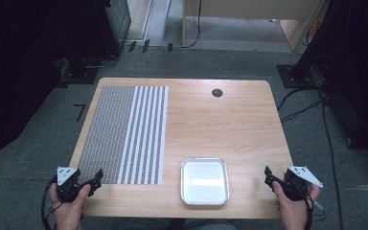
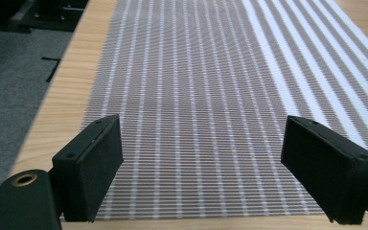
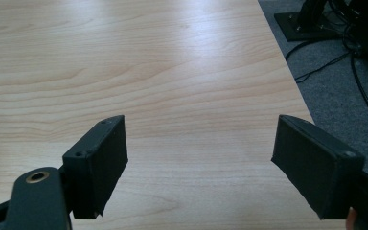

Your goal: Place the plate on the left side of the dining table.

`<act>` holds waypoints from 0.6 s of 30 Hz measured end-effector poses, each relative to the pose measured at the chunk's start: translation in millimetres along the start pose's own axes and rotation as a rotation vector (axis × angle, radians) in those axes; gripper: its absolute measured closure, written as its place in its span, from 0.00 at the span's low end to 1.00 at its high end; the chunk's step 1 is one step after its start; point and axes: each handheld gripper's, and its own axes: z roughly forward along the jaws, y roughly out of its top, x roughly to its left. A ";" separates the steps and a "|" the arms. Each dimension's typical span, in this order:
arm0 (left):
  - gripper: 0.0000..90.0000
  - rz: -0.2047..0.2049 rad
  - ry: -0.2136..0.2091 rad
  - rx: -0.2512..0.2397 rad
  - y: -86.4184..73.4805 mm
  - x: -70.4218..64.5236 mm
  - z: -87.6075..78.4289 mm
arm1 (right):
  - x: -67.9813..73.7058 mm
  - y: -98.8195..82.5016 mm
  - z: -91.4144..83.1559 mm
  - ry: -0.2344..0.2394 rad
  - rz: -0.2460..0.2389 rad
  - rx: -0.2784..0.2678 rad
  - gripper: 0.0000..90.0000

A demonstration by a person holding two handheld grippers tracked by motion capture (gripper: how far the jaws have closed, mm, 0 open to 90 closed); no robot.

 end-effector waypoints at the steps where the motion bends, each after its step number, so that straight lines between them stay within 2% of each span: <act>1: 0.16 0.006 -0.005 0.000 0.1 -3.1 0.1 | 1.6 0.1 -0.8 0.001 -0.001 0.000 0.22; 12: 0.16 0.033 -0.042 -0.006 0.1 -31.8 2.5 | 16.7 0.7 -6.9 0.033 -0.019 -0.017 0.21; 16: 0.16 0.056 -0.028 -0.002 -1.6 -40.7 4.6 | 20.4 0.5 -8.4 0.047 -0.023 -0.022 0.21; 18: 0.16 0.057 -0.035 -0.001 -2.0 -44.1 4.8 | 22.5 0.4 -9.0 0.051 -0.023 -0.025 0.21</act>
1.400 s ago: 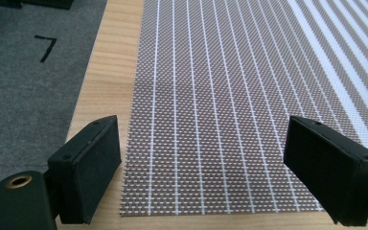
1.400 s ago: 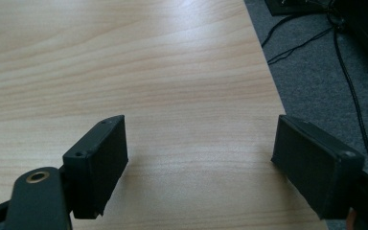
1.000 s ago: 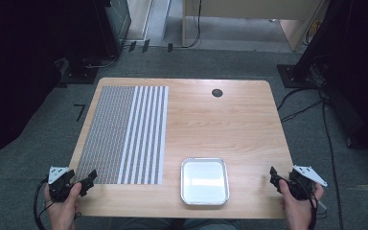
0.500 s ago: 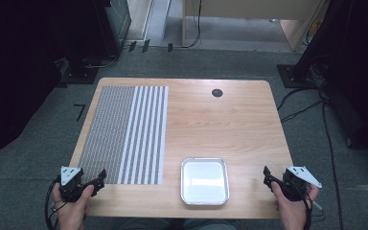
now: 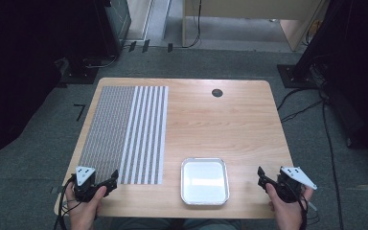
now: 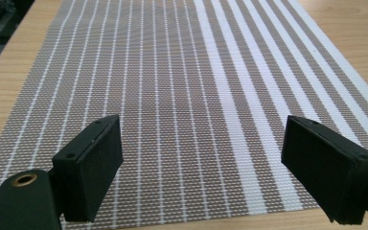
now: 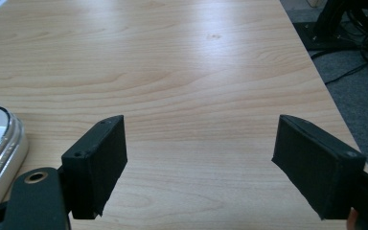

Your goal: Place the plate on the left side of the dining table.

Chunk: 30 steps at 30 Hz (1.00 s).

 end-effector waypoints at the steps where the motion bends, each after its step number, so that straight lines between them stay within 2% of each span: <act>1: 0.16 0.000 0.000 0.000 0.0 0.0 0.0 | 0.0 0.0 0.0 0.000 0.000 0.000 0.21; 7: 0.16 0.011 -0.031 0.004 0.5 -11.6 1.0 | 10.3 0.6 -1.6 0.016 -0.017 -0.008 0.21; 12: 0.16 0.029 -0.057 0.007 0.8 -26.3 2.7 | 18.1 -0.2 -2.1 0.032 -0.036 -0.006 0.21; 18: 0.16 0.040 -0.084 0.015 0.7 -40.7 4.4 | 25.2 -1.7 -2.1 0.054 -0.043 -0.008 0.21; 19: 0.16 0.043 -0.096 0.020 0.8 -46.5 5.3 | 26.5 -1.6 -2.3 0.058 -0.042 -0.012 0.21; 26: 0.16 0.060 -0.115 0.022 -0.1 -65.8 8.2 | 33.7 -0.9 -3.9 0.078 -0.032 -0.015 0.23; 29: 0.16 0.066 -0.129 0.028 0.3 -70.8 8.9 | 35.7 -1.3 -4.0 0.080 -0.038 -0.016 0.24; 30: 0.16 0.078 -0.131 0.030 0.7 -76.3 9.2 | 37.8 -2.0 -3.6 0.081 -0.049 -0.017 0.24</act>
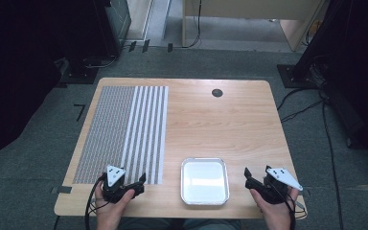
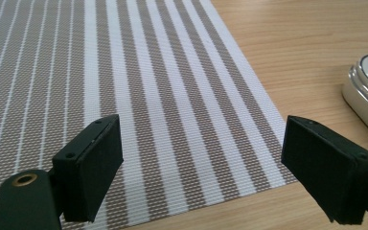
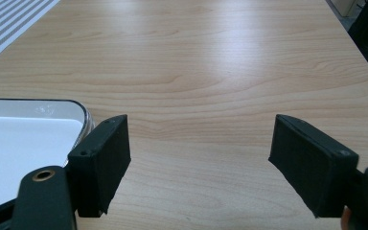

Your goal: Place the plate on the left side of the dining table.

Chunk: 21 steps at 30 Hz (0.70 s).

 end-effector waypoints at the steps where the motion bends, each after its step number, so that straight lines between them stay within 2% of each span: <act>1: 0.16 0.000 0.000 0.000 0.0 0.0 0.0 | 0.0 0.0 0.0 0.000 0.000 0.000 0.24; 7: 0.16 0.002 -0.015 -0.003 3.7 -14.7 3.2 | 5.3 -0.7 0.1 0.017 0.001 -0.004 0.29; 12: 0.16 0.027 -0.050 0.007 4.6 -34.0 7.8 | 8.9 -1.9 0.8 0.026 0.009 -0.020 0.34; 13: 0.16 0.027 -0.050 0.007 4.6 -34.0 7.8 | 8.9 -1.9 0.8 0.026 0.009 -0.020 0.34; 14: 0.16 0.037 -0.064 0.011 3.8 -40.9 9.8 | 9.3 -3.0 1.0 0.036 0.014 -0.027 0.39; 18: 0.16 0.049 -0.081 0.021 2.3 -52.5 14.6 | 7.6 -5.0 1.6 0.098 0.070 -0.032 0.50; 21: 0.16 0.052 -0.095 0.027 1.4 -61.2 18.8 | 7.6 -7.9 3.5 0.137 0.077 -0.027 0.58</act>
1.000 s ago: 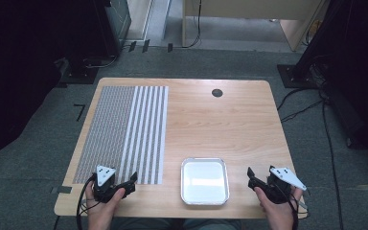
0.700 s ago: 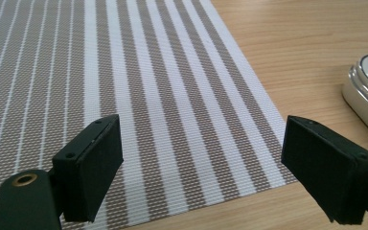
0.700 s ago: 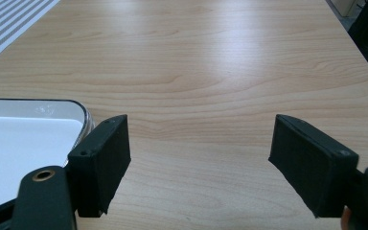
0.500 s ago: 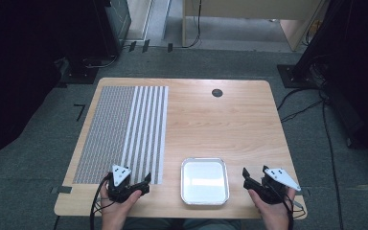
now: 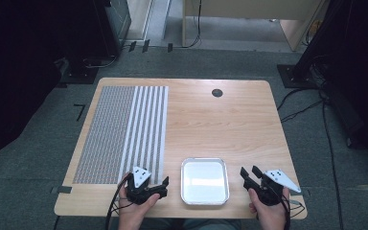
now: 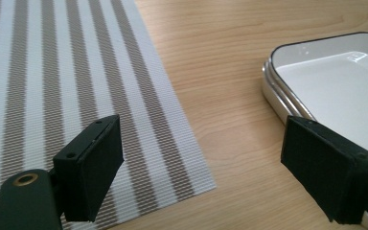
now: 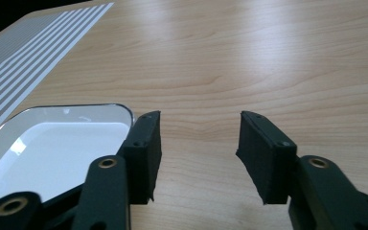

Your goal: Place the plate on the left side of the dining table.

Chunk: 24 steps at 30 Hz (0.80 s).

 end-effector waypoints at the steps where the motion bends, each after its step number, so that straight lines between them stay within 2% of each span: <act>1: 0.16 0.000 -0.005 0.003 -0.1 -1.9 1.4 | 0.6 -0.8 0.7 0.009 -0.002 0.002 0.59; 8: 0.17 -0.006 -0.051 0.008 -0.1 -17.4 9.8 | 8.7 -4.5 4.9 0.055 -0.025 0.037 0.65; 10: 0.19 -0.010 -0.053 0.000 0.1 -19.7 10.1 | 9.7 -5.2 6.3 0.070 -0.030 0.046 0.66; 11: 0.24 -0.010 -0.049 -0.010 0.3 -22.0 10.1 | 10.6 -6.3 8.4 0.099 -0.026 0.071 0.68; 14: 0.28 -0.014 -0.055 -0.021 0.7 -26.0 10.3 | 11.9 -7.5 9.6 0.105 -0.020 0.070 0.75; 16: 0.32 -0.016 -0.059 -0.019 0.3 -28.1 11.0 | 11.5 -7.7 9.8 0.140 0.003 0.062 0.80; 19: 0.41 -0.020 -0.086 -0.009 -0.9 -30.7 12.3 | 11.3 -8.3 11.1 0.185 0.032 0.065 0.83; 21: 0.50 -0.024 -0.106 -0.008 -1.5 -32.1 12.4 | 12.0 -9.7 12.7 0.185 0.047 0.070 0.84; 24: 0.56 -0.026 -0.120 0.002 -2.5 -35.1 13.9 | 13.4 -11.4 14.5 0.181 0.043 0.082 0.88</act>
